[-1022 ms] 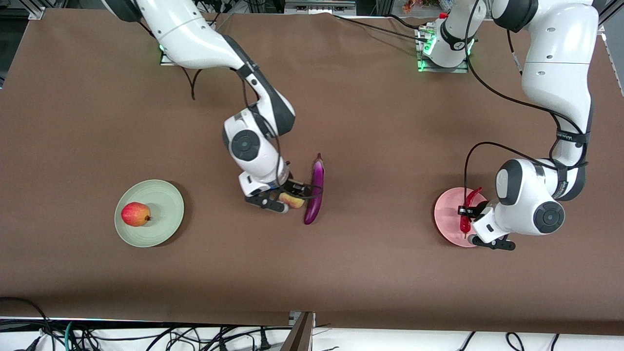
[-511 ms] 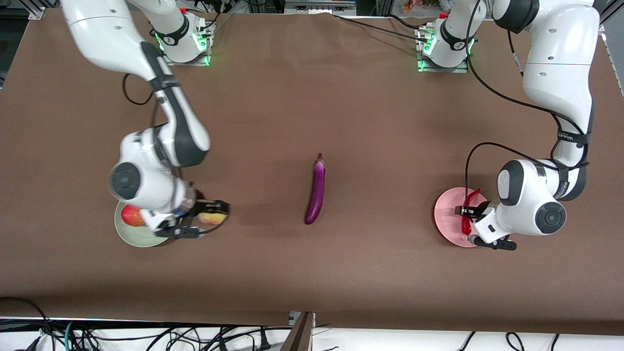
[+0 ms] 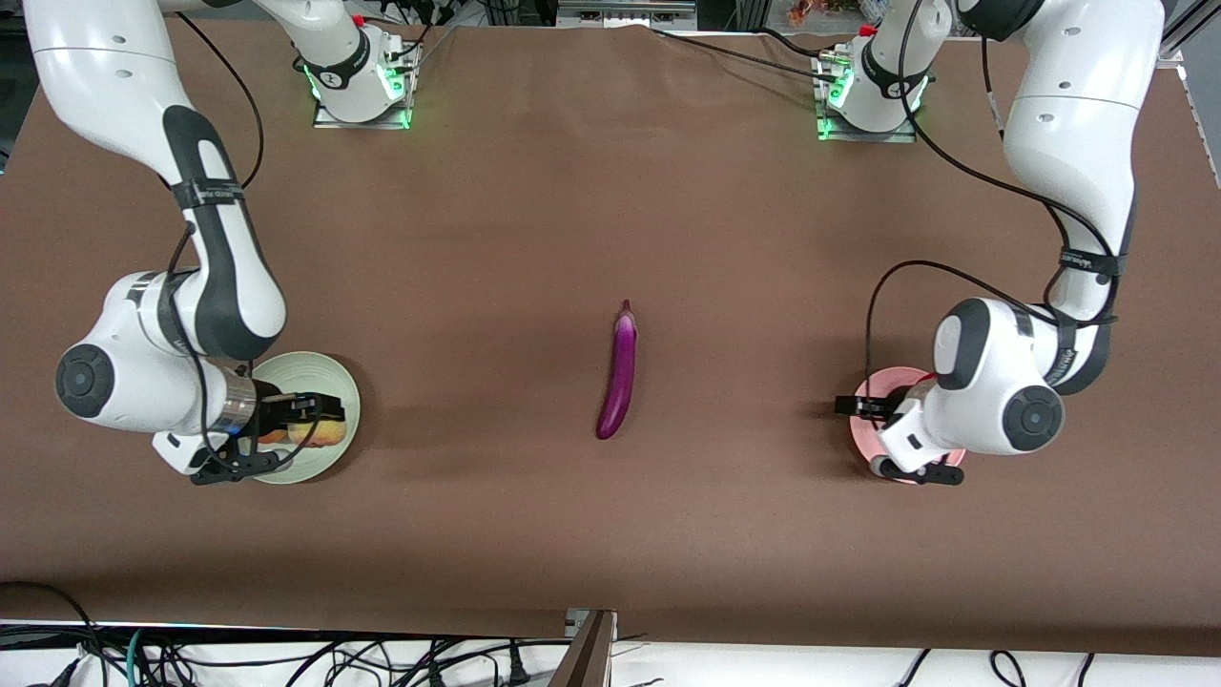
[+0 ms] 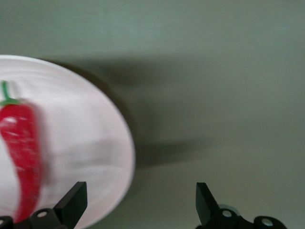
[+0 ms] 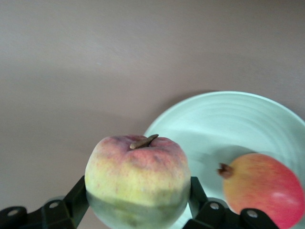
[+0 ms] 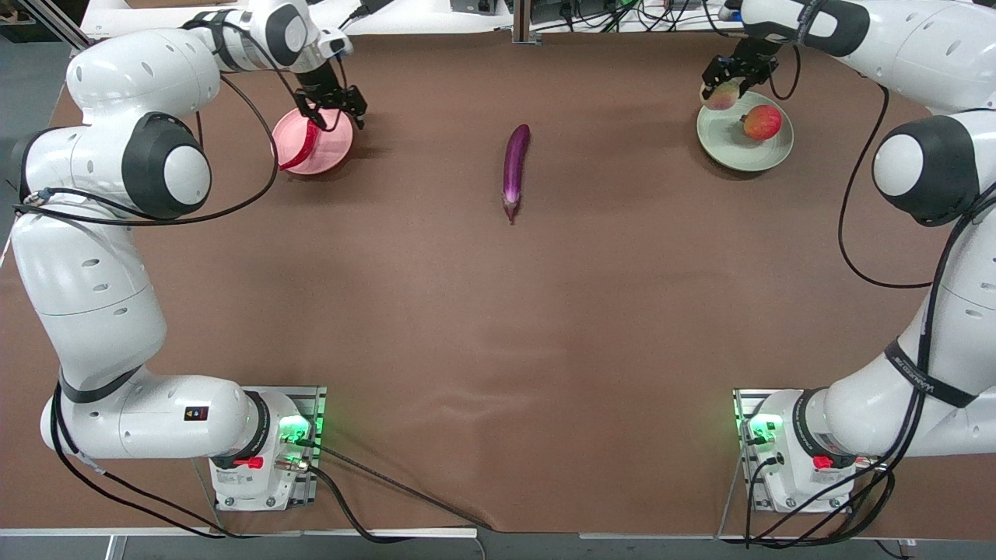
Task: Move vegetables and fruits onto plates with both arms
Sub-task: 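Place the chili with the left gripper while the right gripper carries the peach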
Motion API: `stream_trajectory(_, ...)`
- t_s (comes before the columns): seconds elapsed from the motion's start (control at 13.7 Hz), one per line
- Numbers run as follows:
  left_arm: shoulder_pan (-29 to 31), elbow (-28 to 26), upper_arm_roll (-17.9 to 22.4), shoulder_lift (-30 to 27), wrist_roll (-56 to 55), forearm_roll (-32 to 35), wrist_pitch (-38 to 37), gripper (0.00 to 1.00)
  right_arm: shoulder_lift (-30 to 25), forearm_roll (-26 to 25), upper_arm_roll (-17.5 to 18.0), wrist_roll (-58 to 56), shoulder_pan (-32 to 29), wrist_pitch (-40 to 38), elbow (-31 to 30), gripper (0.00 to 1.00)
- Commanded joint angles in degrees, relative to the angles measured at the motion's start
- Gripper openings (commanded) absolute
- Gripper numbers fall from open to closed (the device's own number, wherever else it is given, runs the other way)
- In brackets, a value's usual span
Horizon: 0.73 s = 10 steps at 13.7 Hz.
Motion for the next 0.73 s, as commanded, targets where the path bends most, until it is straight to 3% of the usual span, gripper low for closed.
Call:
stream_trajectory(0.0, -0.33, -0.20, -3.80, -0.92, -8.61, -0.73, -1.48, 1.00, 2.36, 0.18, 1.19, -2.01, -1.84, 0.50, -0.16, 0.31)
stream_trajectory(0.22, -2.69, -0.20, -9.26, -0.74, -23.45, -0.64, -1.30, 1.00, 3.60, -0.08, 1.19, -2.10, -1.84, 2.87, -0.16, 0.31)
stream_trajectory(0.51, -11.73, -0.38, -9.53, -0.04, -36.22, -0.38, 3.59, 1.00, 4.65, -0.08, 1.19, -2.01, -1.67, 2.96, -0.16, 0.36)
stream_trajectory(0.66, -15.34, -1.70, -9.45, 0.92, -42.01, -0.11, 8.26, 1.00, 4.92, -0.17, 1.19, -2.10, -1.84, 2.88, -0.16, 0.59)
